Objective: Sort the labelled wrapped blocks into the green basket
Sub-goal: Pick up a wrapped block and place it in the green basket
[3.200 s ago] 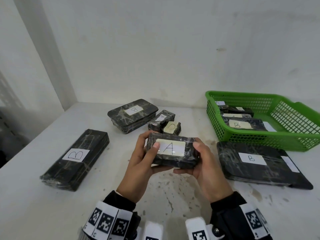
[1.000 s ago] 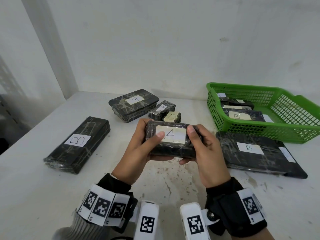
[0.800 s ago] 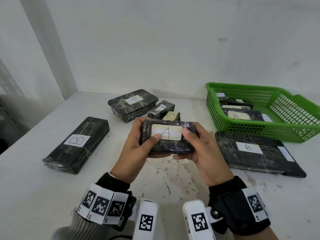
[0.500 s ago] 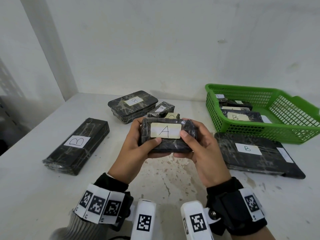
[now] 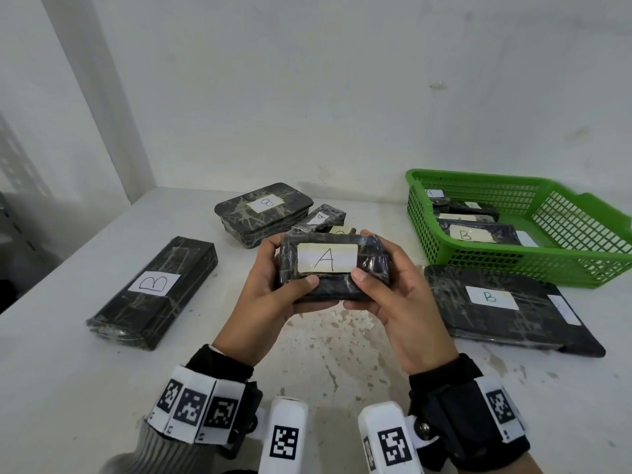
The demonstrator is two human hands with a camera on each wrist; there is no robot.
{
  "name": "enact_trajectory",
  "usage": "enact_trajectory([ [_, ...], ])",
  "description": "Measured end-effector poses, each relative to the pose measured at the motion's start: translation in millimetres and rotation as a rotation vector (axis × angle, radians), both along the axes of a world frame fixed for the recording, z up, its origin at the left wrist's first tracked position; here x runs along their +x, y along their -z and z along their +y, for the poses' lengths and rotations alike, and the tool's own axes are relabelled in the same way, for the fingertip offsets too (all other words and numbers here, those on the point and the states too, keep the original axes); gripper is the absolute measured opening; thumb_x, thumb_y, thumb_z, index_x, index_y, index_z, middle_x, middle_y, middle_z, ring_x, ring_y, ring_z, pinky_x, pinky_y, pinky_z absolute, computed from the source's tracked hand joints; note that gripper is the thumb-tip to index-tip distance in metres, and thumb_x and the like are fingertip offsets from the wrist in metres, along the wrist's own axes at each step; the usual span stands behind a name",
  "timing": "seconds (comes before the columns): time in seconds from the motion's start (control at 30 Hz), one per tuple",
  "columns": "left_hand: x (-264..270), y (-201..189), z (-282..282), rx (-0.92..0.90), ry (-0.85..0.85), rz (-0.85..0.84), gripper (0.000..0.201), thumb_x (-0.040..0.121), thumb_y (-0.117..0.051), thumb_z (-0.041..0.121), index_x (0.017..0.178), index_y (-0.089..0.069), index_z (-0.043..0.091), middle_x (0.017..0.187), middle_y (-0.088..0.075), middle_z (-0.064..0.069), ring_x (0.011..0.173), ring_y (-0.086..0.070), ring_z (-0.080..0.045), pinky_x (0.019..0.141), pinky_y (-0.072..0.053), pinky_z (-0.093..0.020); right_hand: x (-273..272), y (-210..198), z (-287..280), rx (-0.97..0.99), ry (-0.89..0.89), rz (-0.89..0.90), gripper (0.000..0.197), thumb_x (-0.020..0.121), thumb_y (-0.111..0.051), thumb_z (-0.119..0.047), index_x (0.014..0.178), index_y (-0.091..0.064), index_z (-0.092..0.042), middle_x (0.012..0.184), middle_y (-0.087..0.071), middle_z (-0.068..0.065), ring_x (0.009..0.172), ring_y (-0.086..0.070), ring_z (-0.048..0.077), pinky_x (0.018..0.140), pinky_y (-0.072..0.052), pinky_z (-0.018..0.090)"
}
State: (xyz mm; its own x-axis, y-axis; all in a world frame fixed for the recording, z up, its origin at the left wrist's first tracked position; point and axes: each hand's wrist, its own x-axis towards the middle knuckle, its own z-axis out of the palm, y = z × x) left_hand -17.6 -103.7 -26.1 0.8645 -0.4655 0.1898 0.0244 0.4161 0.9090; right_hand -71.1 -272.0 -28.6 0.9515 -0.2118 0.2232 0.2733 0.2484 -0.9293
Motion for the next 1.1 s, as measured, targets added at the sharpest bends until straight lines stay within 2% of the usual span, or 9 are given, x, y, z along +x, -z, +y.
enact_trajectory([
  [0.17,3.0,-2.6,1.4,0.016,-0.028,0.105,0.063,0.080,-0.065,0.026,0.137,-0.037,0.026,0.129,-0.060,-0.016,0.106,-0.068,-0.030,0.076,-0.059,-0.041,0.7,3.2,-1.2,-0.048,0.052,-0.038,0.053,0.087,-0.063,0.003,0.126,-0.058,-0.032,0.118,-0.064,0.005,0.098,-0.068,0.022,0.068,-0.058,0.029],
  [0.27,4.7,-3.6,2.1,0.078,-0.025,0.098,0.048,0.090,-0.063,0.033,0.131,-0.050,0.012,0.125,-0.063,-0.017,0.106,-0.069,-0.027,0.075,-0.060,-0.041,1.9,3.1,-6.0,-0.038,0.069,-0.034,0.057,0.087,-0.063,0.004,0.129,-0.050,-0.032,0.098,-0.068,-0.006,0.084,-0.067,0.012,0.066,-0.056,0.026],
  [0.33,5.1,-2.2,1.9,0.076,-0.046,0.051,0.040,0.085,-0.058,0.025,0.121,-0.057,0.007,0.110,-0.070,-0.009,0.100,-0.070,-0.024,0.074,-0.061,-0.039,2.1,3.7,-6.0,-0.057,0.075,-0.037,0.051,0.085,-0.065,0.001,0.125,-0.053,-0.028,0.102,-0.070,-0.010,0.090,-0.067,0.011,0.065,-0.056,0.025],
  [0.47,6.6,0.7,2.0,0.044,-0.120,-0.001,0.037,0.083,-0.061,0.019,0.118,-0.059,0.007,0.108,-0.068,-0.010,0.102,-0.069,-0.026,0.079,-0.060,-0.036,2.4,2.1,-2.3,-0.070,0.036,0.016,0.056,0.079,-0.078,-0.036,0.129,-0.054,-0.027,0.125,-0.064,0.000,0.114,-0.064,0.016,0.086,-0.057,0.033],
  [0.57,6.9,0.8,3.6,0.055,-0.082,-0.007,0.046,0.087,-0.071,0.015,0.130,-0.055,0.012,0.121,-0.064,-0.011,0.108,-0.067,-0.025,0.088,-0.058,-0.040,2.3,-0.4,0.9,-0.039,0.030,0.047,0.076,0.078,-0.064,-0.067,0.132,-0.055,-0.013,0.125,-0.066,0.006,0.118,-0.062,0.020,0.100,-0.051,0.043],
  [0.73,3.5,-1.6,3.1,0.130,0.073,0.006,0.060,0.078,-0.060,0.053,0.130,-0.048,0.027,0.126,-0.065,0.004,0.117,-0.063,-0.018,0.089,-0.057,-0.046,3.1,3.9,4.0,-0.085,0.107,0.030,0.045,0.094,-0.054,-0.040,0.128,-0.058,-0.011,0.122,-0.068,0.008,0.118,-0.063,0.023,0.106,-0.045,0.050],
  [0.87,-1.0,-0.4,-4.9,0.093,-0.044,0.036,0.043,0.094,-0.057,0.035,0.126,-0.046,0.008,0.121,-0.067,-0.008,0.113,-0.066,-0.023,0.086,-0.058,-0.044,2.6,3.6,5.5,-0.090,0.072,0.009,0.042,0.093,-0.057,-0.034,0.129,-0.057,-0.012,0.122,-0.068,0.007,0.119,-0.062,0.021,0.105,-0.045,0.045],
  [0.97,0.1,2.3,-6.1,0.083,-0.112,0.035,0.025,0.096,-0.050,0.016,0.118,-0.051,0.003,0.115,-0.068,-0.011,0.105,-0.069,-0.023,0.083,-0.059,-0.036,1.9,0.9,5.8,-0.054,0.007,0.026,0.049,0.087,-0.052,-0.047,0.127,-0.057,-0.020,0.116,-0.070,-0.001,0.112,-0.065,0.013,0.093,-0.050,0.031],
  [1.1,1.9,2.1,-4.8,0.084,-0.141,0.017,0.027,0.092,-0.059,0.021,0.112,-0.055,0.005,0.114,-0.067,-0.015,0.104,-0.069,-0.024,0.083,-0.059,-0.036,5.1,5.8,5.7,-0.071,0.053,0.028,0.040,0.090,-0.051,-0.047,0.122,-0.061,-0.024,0.121,-0.068,0.004,0.113,-0.064,0.019,0.085,-0.054,0.029],
])
